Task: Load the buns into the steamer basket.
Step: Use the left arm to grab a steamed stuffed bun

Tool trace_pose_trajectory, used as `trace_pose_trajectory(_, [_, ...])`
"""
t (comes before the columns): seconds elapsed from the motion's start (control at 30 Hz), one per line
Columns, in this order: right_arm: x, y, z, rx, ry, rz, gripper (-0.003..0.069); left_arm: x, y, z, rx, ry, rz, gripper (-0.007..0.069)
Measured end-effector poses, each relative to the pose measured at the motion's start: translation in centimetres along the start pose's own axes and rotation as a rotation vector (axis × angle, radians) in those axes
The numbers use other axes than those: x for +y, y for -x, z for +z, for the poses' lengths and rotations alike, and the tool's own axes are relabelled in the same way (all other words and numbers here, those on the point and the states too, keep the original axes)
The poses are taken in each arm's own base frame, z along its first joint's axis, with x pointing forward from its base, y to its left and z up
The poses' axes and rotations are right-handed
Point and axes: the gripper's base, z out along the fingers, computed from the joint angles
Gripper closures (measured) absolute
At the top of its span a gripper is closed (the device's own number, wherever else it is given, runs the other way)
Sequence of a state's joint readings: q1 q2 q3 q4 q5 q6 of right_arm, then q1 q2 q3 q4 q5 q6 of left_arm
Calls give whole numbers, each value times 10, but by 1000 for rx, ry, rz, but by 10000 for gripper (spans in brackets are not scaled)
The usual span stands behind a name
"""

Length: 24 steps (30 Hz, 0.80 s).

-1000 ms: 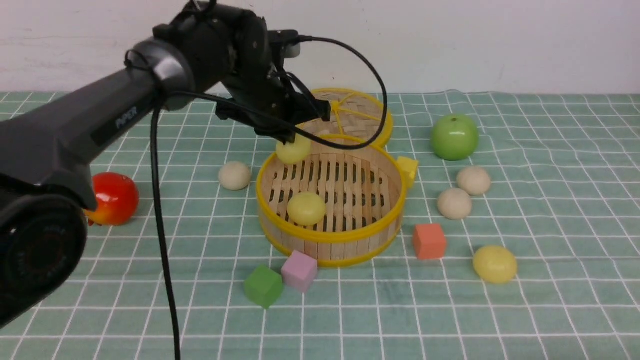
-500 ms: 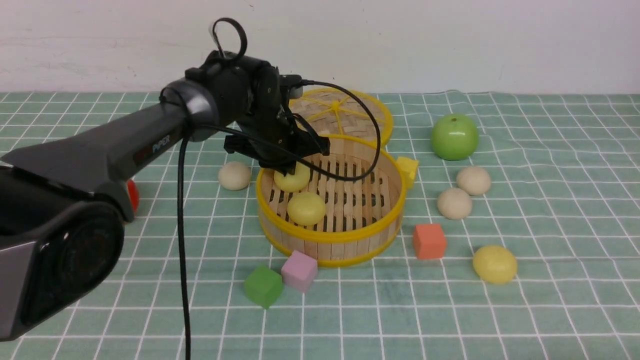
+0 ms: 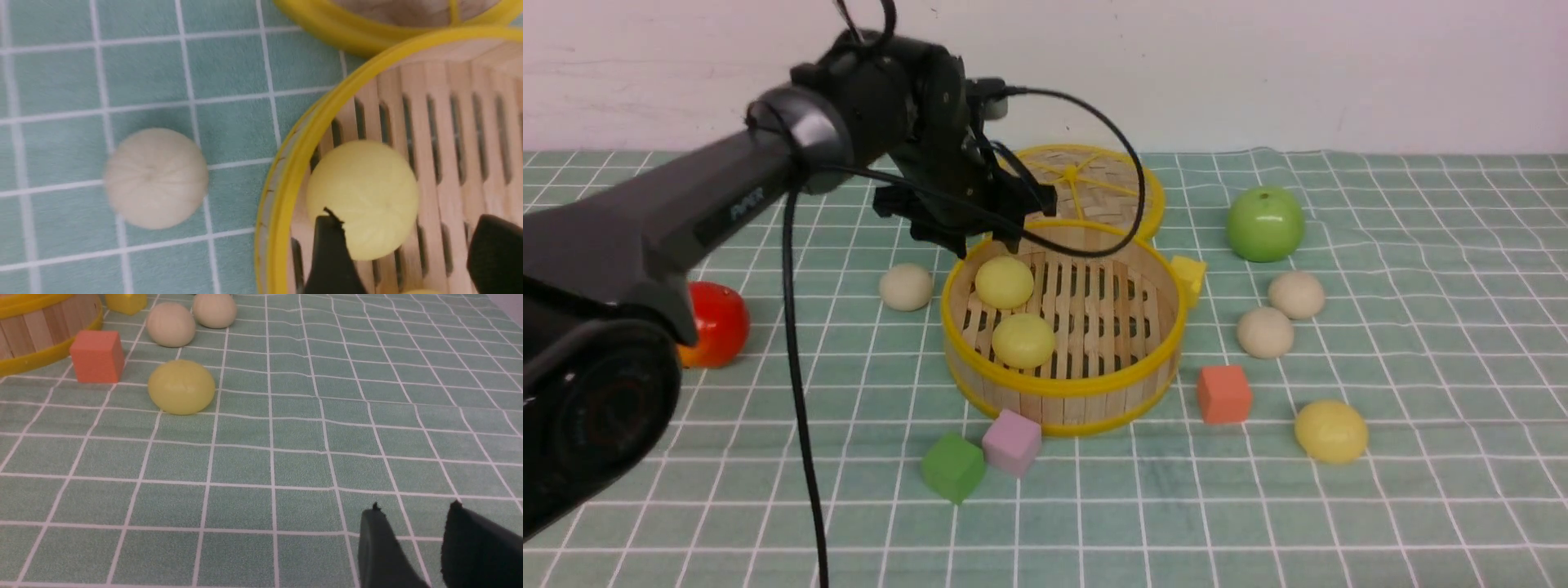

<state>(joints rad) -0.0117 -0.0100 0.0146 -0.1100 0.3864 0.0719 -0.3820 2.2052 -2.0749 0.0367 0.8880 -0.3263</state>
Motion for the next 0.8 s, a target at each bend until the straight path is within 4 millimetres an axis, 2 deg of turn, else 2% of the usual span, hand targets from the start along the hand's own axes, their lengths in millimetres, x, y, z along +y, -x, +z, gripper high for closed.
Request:
trace_pose_trajectory(0.13, [0, 0, 0, 0, 0, 0, 421, 13, 8, -12, -25, 19, -16, 188])
trace_pose_trajectory(0.27, [0, 0, 0, 0, 0, 0, 421, 46, 15, -16, -12, 68, -68, 200])
trace_pose_trajectory(0.33, [0, 0, 0, 0, 0, 0, 421, 53, 16, -16, -8, 78, -80, 202])
trace_pose_trajectory(0.43, [0, 0, 0, 0, 0, 0, 421, 74, 21, -15, -24, 98, -117, 209])
trace_pose_trajectory(0.53, [0, 0, 0, 0, 0, 0, 421, 82, 20, -4, -24, 90, -143, 209])
trace_pose_trajectory(0.67, [0, 0, 0, 0, 0, 0, 421, 83, 13, 23, -6, 79, -154, 209])
trace_pose_trajectory(0.8, [0, 0, 0, 0, 0, 0, 421, 84, 10, 40, -13, 71, -159, 209])
